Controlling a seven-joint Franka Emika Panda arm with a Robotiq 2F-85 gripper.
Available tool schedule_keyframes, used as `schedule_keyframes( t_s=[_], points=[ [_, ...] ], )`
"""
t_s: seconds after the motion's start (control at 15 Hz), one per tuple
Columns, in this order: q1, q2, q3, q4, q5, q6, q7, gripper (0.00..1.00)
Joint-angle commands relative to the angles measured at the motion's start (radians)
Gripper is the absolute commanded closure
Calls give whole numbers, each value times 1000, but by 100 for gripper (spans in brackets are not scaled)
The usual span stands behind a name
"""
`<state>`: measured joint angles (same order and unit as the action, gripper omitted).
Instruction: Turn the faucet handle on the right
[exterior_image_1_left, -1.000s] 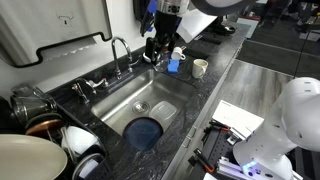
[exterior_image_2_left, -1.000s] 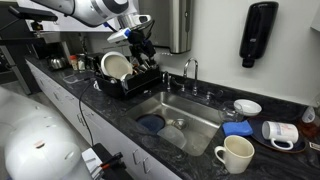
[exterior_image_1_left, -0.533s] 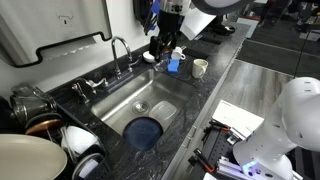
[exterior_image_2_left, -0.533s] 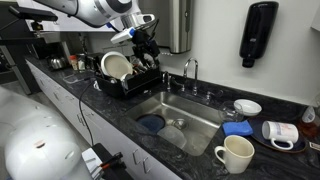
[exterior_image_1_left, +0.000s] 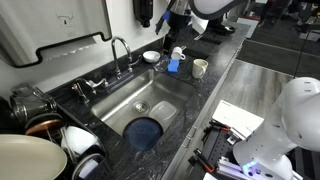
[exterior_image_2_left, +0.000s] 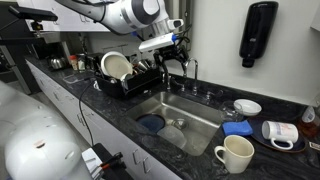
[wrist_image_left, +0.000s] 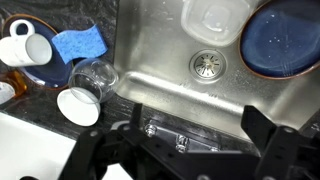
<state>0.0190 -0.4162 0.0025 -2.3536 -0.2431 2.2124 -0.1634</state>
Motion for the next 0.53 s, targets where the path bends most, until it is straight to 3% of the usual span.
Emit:
schedule_keyframes(
  t_s=[0.0, 0.33, 0.4, 0.47],
  points=[
    [6, 82, -81, 21, -17, 84, -249, 0],
    [5, 166, -118, 37, -64, 215, -487, 0],
    [-6, 120, -104, 16, -34, 164, -419, 0],
    [-7, 134, -105, 17, -42, 189, -444, 0]
  ],
)
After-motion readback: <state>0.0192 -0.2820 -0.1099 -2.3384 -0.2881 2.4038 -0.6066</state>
